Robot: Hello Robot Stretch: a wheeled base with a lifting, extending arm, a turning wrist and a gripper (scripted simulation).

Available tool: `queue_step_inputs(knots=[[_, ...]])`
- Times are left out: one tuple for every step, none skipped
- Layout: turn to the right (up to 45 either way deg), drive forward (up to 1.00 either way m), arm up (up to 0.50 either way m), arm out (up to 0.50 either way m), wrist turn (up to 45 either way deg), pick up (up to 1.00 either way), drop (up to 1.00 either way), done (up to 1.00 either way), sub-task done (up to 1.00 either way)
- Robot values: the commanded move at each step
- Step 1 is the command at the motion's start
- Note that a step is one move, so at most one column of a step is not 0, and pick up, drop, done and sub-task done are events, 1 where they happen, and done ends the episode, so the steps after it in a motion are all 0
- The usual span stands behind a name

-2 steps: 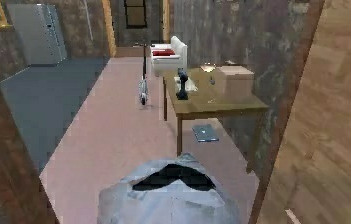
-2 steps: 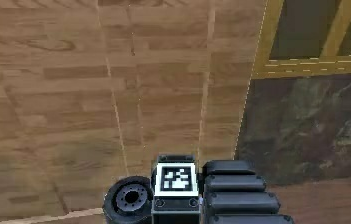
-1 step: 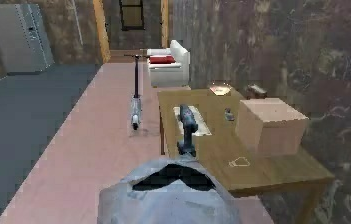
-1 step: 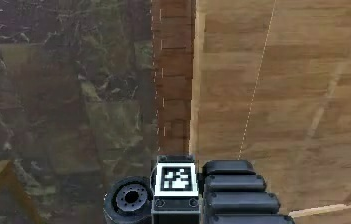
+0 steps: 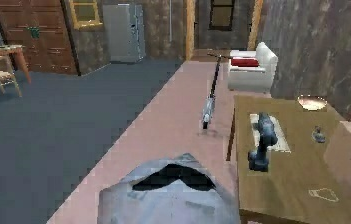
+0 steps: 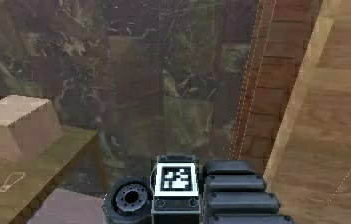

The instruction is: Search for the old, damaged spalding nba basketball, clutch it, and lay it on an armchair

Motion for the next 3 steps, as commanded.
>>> queue_step_inputs(knots=[[0.0,1.00,0.00,0.00,0.0,0.00,0.00,0.00,0.00],[-3.0,0.00,0.00,0.00,0.0,0.00,0.00,0.00,0.00],[0.0,1.00,0.00,0.00,0.0,0.00,0.00,0.00,0.00]])
